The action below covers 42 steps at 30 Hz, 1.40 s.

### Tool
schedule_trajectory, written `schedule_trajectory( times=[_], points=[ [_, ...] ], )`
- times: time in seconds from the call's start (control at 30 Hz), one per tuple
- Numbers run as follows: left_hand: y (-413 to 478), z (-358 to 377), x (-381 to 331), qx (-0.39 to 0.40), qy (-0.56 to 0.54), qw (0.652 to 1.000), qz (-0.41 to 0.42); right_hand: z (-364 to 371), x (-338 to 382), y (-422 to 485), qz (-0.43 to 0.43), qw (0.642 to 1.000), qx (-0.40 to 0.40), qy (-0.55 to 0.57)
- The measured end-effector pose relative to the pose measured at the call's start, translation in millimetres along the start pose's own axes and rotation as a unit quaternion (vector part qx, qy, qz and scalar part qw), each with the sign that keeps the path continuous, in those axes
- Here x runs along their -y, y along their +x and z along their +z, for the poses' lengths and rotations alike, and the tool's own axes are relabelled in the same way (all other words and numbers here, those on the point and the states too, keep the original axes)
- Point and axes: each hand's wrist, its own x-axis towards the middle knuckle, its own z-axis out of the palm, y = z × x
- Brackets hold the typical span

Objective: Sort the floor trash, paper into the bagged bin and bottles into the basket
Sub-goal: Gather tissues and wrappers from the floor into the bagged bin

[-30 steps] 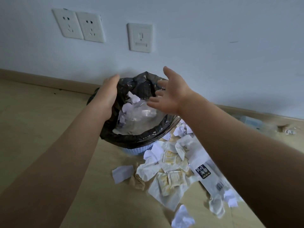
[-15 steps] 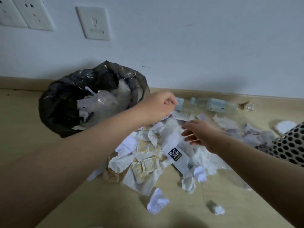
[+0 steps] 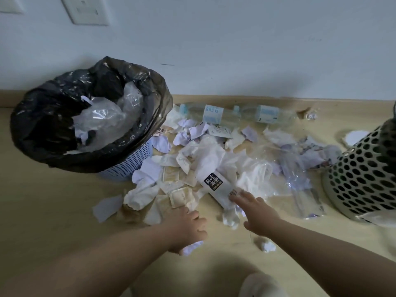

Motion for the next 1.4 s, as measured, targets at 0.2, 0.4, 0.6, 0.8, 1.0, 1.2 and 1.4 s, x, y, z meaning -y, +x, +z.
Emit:
schedule_trajectory(
  times=[0.2, 0.4, 0.6, 0.8, 1.0, 1.2, 1.4],
  points=[
    [10.9, 8.9, 4.4, 0.022, -0.045, 0.997, -0.050, -5.8, -2.4, 3.7, -0.007, 0.999, -0.034, -0.002],
    [26.2, -9.4, 2.5, -0.093, -0.195, 0.961, -0.175, -28.5, -26.3, -11.9, 0.081, 0.983, -0.105, 0.126],
    [32.2, -13.2, 0.4, -0.121, -0.382, 0.891, -0.213, 7.6, -47.8, -53.4, 0.102, 0.992, 0.073, 0.013],
    [32.6, -0.4, 2.7, -0.077, -0.371, 0.897, -0.227, 39.6, -32.3, -55.5, 0.045, 0.994, 0.094, -0.044],
    [25.0, -2.1, 8.0, -0.102, -0.355, 0.896, -0.246, 24.9, 6.3, -34.1, -0.006, 1.000, -0.022, -0.013],
    [9.6, 7.4, 17.7, -0.141, -0.273, 0.917, -0.253, 20.3, 21.5, -24.0, -0.080, 0.996, -0.012, -0.044],
    [-24.2, 29.9, 37.2, -0.120, -0.261, 0.915, -0.285, 22.8, 34.4, -11.1, -0.106, 0.994, 0.006, -0.018]
  ],
)
